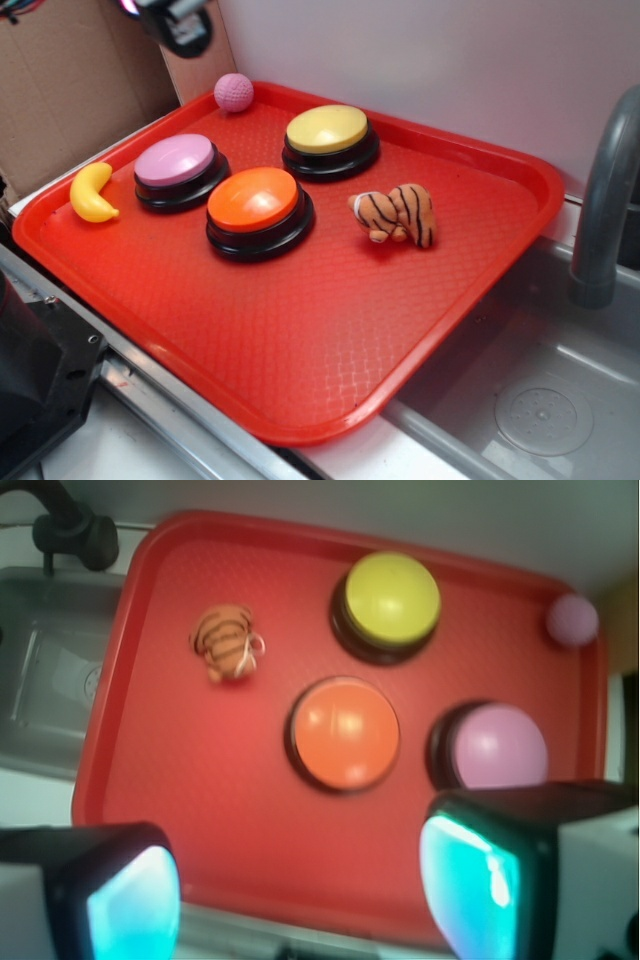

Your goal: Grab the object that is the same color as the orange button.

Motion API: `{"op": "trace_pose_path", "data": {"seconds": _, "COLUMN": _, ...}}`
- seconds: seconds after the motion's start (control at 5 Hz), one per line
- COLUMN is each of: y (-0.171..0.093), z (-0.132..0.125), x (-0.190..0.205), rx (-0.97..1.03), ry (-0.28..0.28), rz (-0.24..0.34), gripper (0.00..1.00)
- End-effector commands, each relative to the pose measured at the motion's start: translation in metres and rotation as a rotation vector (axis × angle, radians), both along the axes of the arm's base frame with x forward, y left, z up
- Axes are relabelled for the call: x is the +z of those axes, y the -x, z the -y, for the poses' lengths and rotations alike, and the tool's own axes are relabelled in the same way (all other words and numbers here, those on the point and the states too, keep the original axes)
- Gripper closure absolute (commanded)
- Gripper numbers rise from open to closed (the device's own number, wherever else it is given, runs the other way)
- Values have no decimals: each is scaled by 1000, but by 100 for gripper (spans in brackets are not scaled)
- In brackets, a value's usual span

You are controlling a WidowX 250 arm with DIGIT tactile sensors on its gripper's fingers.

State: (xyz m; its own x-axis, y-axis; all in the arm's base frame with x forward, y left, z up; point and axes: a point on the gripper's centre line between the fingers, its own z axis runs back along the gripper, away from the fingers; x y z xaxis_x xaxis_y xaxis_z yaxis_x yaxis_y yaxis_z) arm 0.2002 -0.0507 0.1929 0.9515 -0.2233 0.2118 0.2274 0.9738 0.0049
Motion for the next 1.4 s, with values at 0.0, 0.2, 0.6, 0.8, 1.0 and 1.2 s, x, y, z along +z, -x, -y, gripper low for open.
{"op": "trace_pose_path", "data": {"seconds": 0.0, "y": -38, "z": 34, "x": -28, "rx": -120, "ry": 85, "rz": 98, "gripper": 0}}
{"op": "trace_pose_path", "data": {"seconds": 0.2, "y": -56, "z": 45, "x": -51, "rx": -150, "ry": 86, "rz": 74, "gripper": 0}}
{"op": "trace_pose_path", "data": {"seconds": 0.6, "y": -86, "z": 54, "x": -91, "rx": -154, "ry": 50, "rz": 73, "gripper": 0}}
{"op": "trace_pose_path", "data": {"seconds": 0.8, "y": -96, "z": 59, "x": -109, "rx": -184, "ry": 43, "rz": 71, "gripper": 0}}
{"op": "trace_pose_path", "data": {"seconds": 1.0, "y": -99, "z": 61, "x": -120, "rx": -185, "ry": 18, "rz": 57, "gripper": 0}}
{"op": "trace_pose_path", "data": {"seconds": 1.2, "y": -104, "z": 61, "x": -134, "rx": -191, "ry": 24, "rz": 26, "gripper": 0}}
